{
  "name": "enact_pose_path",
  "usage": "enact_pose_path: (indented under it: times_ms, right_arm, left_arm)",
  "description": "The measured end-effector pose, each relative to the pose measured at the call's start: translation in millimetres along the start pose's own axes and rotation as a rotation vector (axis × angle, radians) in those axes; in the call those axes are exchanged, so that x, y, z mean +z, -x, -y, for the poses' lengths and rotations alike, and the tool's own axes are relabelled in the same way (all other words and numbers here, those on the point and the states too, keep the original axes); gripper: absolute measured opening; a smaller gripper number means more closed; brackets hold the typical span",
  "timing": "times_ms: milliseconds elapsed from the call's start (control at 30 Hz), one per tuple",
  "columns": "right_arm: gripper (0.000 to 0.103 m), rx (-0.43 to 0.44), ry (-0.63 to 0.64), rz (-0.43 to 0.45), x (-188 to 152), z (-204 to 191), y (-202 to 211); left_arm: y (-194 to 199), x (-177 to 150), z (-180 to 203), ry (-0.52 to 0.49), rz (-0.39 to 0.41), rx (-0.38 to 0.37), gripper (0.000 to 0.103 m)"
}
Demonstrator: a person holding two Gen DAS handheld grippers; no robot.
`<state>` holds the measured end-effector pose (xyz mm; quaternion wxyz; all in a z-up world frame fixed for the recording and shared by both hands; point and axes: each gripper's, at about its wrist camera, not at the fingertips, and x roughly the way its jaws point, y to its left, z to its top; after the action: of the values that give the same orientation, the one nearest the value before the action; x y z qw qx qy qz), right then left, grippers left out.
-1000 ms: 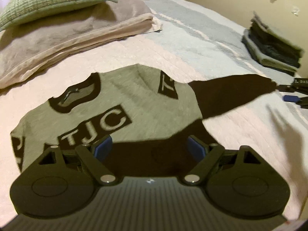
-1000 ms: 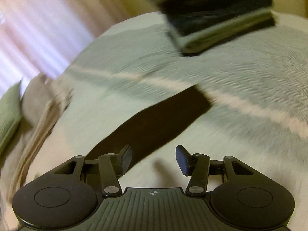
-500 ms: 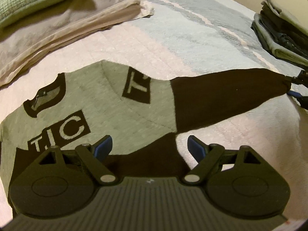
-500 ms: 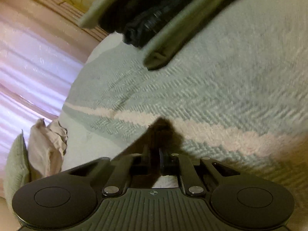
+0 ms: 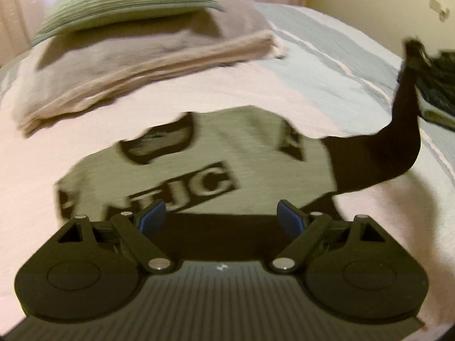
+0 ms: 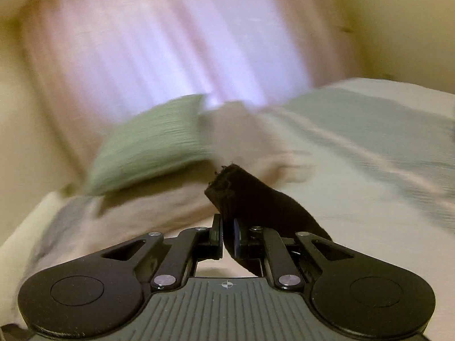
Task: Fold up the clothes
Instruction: 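Fold the second sleeve across the sweater body with the right gripper, release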
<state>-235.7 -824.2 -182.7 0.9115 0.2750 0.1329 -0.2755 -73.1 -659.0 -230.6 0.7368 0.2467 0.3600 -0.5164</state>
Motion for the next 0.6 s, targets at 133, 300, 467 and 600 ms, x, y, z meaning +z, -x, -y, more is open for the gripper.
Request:
enact_pose_path:
  times_ms: [133, 300, 467, 600]
  right_arm:
    - [0.004, 0.213, 0.076, 0.0, -39, -131, -69]
    - [0.004, 0.326, 0.153, -0.161, -132, -216, -158]
    - [0.004, 0.272, 0.126, -0.279, -180, -216, -193]
    - [0.004, 0.275, 0.149, -0.271, -172, -224, -201]
  left_arm:
    - [26, -24, -75, 0.049, 0.01, 0.038, 0.082]
    - [51, -63, -175, 0.145, -0.009, 0.109, 0.082]
    - [57, -89, -236, 0.153, -0.028, 0.148, 0.082]
    - [51, -101, -259, 0.194, -0.034, 0.139, 0.082]
